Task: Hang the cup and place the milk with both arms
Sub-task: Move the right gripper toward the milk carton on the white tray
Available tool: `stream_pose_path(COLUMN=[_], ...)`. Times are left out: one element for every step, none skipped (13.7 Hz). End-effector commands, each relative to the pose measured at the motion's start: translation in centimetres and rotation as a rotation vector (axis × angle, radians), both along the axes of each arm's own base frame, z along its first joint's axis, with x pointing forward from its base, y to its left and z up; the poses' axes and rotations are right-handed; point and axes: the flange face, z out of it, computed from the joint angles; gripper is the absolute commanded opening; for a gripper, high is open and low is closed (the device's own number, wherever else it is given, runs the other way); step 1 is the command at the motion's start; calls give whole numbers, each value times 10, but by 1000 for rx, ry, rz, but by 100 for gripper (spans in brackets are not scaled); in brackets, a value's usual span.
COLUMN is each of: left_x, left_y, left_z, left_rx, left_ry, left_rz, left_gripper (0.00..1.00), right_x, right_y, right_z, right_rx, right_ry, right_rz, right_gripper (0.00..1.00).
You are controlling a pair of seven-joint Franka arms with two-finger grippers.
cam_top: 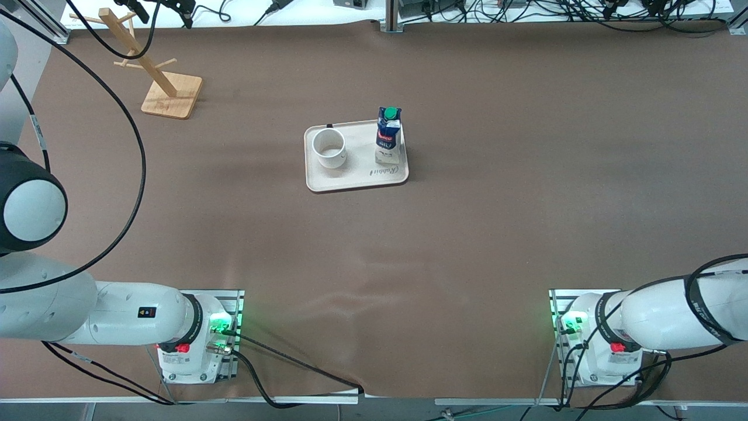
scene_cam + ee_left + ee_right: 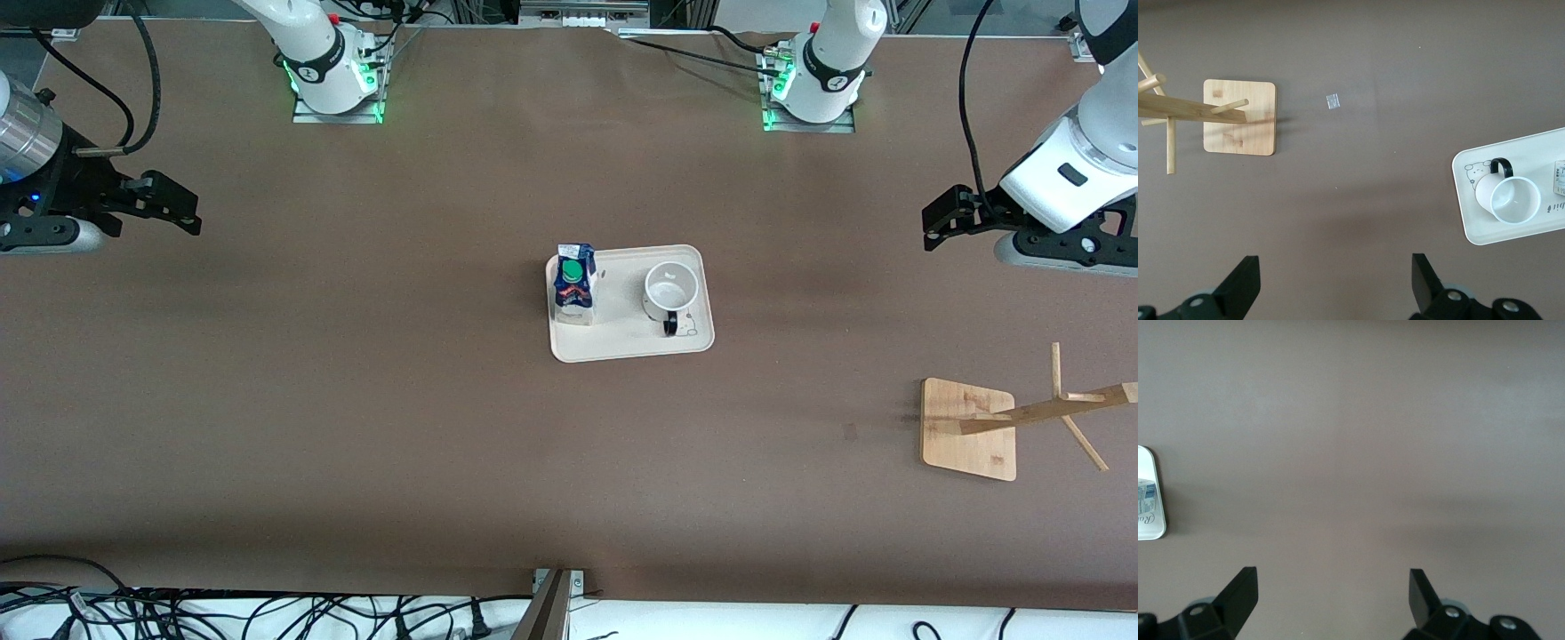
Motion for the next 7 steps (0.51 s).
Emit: stream_pose_path(left_x=[4,4,4,4,4,4,4], left_y=[-3,-4,-3,-4,-4,-4,-4], left_z=[7,7,7,7,8,7,7], left_rx=[22,22,22,22,22,22,22], left_ry=[1,1,-1,1,-1,1,1], left_rz=[-23,-24,-23,-24,-24,-24,-24], left_gripper=[100,100,100,100,100,100,100], right_x=[-1,-1,-1,-1,-2,-1,0], right_y=[-1,-2,-2,-2,-2,-5,-7], right_z=[8,9,9,10,10,10,9], right_rx=[49,56,56,54,54,55,62], right_ry=[-14,-15,-15,-13,-12,-15,-18], right_rz=[-27,-30,-29,-28,-30,-33,-32], right_gripper=[100,100,100,100,100,100,100])
